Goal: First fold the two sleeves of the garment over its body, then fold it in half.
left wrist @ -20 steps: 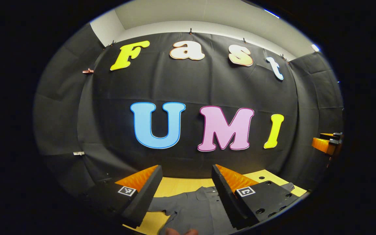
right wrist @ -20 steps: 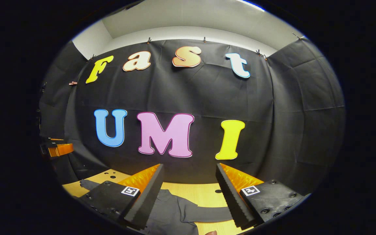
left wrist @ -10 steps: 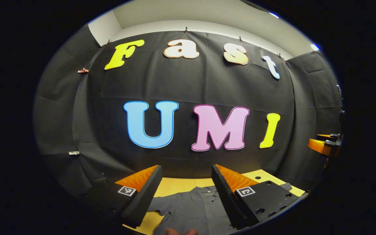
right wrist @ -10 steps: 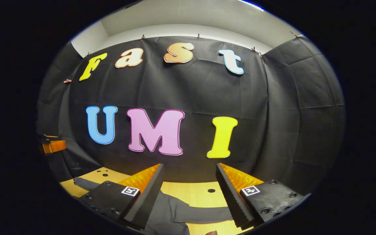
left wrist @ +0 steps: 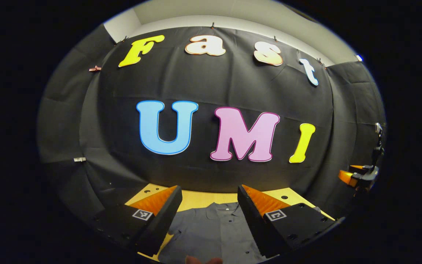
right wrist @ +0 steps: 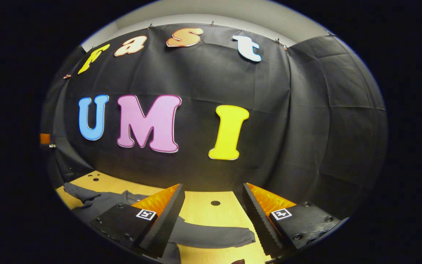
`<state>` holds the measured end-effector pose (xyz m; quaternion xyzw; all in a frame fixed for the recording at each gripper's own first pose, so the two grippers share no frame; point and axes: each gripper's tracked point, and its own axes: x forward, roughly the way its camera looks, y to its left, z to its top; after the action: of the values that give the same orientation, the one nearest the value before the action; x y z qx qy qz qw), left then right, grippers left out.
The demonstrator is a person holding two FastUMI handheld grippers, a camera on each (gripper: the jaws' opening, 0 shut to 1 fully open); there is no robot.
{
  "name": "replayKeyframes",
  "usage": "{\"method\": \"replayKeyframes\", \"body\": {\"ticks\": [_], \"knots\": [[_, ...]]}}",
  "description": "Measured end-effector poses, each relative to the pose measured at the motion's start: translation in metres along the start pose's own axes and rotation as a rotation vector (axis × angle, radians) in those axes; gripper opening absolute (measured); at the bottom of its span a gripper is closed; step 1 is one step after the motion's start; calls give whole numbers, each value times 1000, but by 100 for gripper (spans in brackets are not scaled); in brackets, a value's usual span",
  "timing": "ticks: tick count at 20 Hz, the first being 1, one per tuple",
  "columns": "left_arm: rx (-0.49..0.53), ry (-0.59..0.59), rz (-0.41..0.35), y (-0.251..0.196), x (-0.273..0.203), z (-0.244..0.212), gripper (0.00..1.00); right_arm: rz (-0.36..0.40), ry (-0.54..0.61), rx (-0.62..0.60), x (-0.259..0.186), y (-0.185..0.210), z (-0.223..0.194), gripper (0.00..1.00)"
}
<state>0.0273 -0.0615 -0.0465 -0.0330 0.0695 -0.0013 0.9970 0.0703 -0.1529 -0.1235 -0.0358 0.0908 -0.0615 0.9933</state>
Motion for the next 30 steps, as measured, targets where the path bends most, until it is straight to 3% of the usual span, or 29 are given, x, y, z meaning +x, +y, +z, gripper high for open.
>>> {"method": "replayKeyframes", "body": {"ticks": [3, 9, 15, 22, 30], "knots": [[-1, 30, 43, 2, 3, -8, 96, -11, 64, -31, 22, -20, -44, 98], [68, 77, 90, -3, 2, -18, 96, -63, 220, 31, 60, -54, -141, 97], [54, 113, 127, -11, 4, -27, 96, -85, 392, 32, 85, -75, -246, 98], [72, 151, 133, -30, 11, -40, 96, -116, 521, 88, 97, -96, -312, 98], [78, 156, 169, -36, 9, -45, 96, -96, 690, 137, 87, -91, -367, 98]]}}
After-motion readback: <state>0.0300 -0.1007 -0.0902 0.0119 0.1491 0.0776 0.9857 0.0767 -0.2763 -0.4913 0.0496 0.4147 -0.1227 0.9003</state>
